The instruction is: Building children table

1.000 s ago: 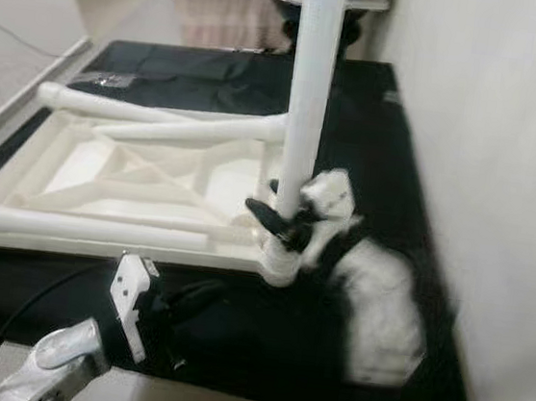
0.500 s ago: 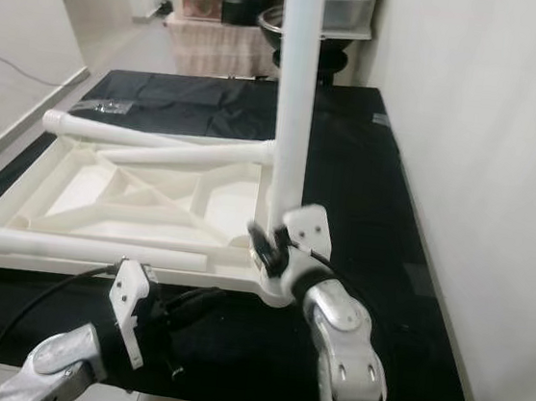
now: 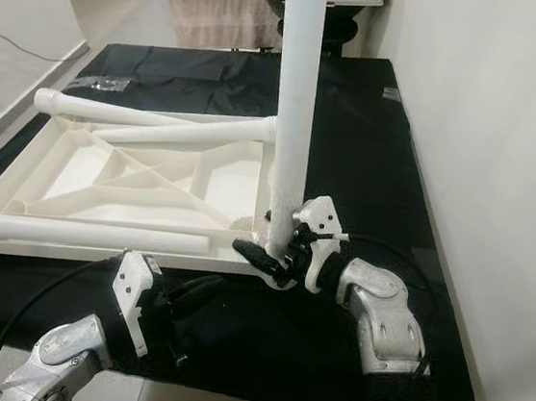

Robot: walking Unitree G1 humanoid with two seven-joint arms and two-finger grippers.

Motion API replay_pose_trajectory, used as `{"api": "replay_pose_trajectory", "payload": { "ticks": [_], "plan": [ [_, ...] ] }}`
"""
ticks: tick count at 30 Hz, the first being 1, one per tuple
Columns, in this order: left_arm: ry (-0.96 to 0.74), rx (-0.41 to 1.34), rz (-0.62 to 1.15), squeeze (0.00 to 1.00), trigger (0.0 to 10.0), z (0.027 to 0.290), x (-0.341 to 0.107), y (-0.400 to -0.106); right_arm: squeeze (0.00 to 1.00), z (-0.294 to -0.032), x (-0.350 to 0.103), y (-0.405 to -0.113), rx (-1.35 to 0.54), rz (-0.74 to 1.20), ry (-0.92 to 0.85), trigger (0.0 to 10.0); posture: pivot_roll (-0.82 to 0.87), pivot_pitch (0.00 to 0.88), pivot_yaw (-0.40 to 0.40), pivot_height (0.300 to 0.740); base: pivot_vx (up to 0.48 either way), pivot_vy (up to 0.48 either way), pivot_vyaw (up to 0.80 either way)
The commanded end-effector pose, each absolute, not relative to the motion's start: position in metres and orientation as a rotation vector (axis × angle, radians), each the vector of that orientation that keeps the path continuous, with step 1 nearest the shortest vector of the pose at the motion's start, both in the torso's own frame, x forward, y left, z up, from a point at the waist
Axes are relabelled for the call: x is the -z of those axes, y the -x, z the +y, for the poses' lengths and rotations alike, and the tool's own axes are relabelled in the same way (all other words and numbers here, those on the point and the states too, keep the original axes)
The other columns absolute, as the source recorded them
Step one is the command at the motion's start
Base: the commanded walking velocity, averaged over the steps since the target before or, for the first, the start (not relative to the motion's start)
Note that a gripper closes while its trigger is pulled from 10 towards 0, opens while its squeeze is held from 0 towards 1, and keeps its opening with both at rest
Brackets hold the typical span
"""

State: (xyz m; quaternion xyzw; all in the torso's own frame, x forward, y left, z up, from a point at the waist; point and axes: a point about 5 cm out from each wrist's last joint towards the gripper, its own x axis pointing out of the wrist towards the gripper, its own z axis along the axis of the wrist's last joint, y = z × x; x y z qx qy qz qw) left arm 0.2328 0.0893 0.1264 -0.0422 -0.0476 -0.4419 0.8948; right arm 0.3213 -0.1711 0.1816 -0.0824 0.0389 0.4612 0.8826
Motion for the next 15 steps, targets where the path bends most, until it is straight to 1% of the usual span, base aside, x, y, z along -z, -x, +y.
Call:
{"api": "replay_pose_trajectory", "payload": {
  "ticks": [1,3,5,6,9,15],
  "plan": [
    [0.084,0.909,-0.094,0.00,10.0,0.090,-0.123,-0.232,0.00,-0.168,-0.183,-0.326,-1.026,0.078,0.167,10.0,0.06,0.089,0.061,0.740,0.000,0.000,0.00],
    [0.083,0.906,-0.096,0.00,10.0,0.090,-0.123,-0.232,0.00,-0.174,-0.188,-0.334,-1.041,0.087,0.156,10.0,0.06,0.091,0.059,0.740,0.000,0.000,0.00],
    [0.084,0.905,-0.097,0.00,10.0,0.089,-0.123,-0.232,0.00,-0.176,-0.188,-0.337,-1.049,0.089,0.148,10.0,0.06,0.091,0.059,0.740,0.000,0.000,0.00],
    [0.083,0.902,-0.099,0.00,10.0,0.089,-0.123,-0.232,0.00,-0.178,-0.188,-0.338,-1.065,0.087,0.125,0.0,0.07,0.094,0.058,0.740,0.000,0.000,0.00],
    [0.082,0.893,-0.102,0.00,10.0,0.089,-0.124,-0.231,0.00,-0.182,-0.186,-0.336,-1.096,0.089,0.093,0.0,0.07,0.097,0.057,0.740,0.000,0.000,0.00],
    [0.080,0.885,-0.105,0.00,10.0,0.090,-0.124,-0.231,0.00,-0.189,-0.184,-0.335,-1.118,0.095,0.087,0.0,0.05,0.102,0.067,0.740,0.000,0.000,0.00]
  ]
}}
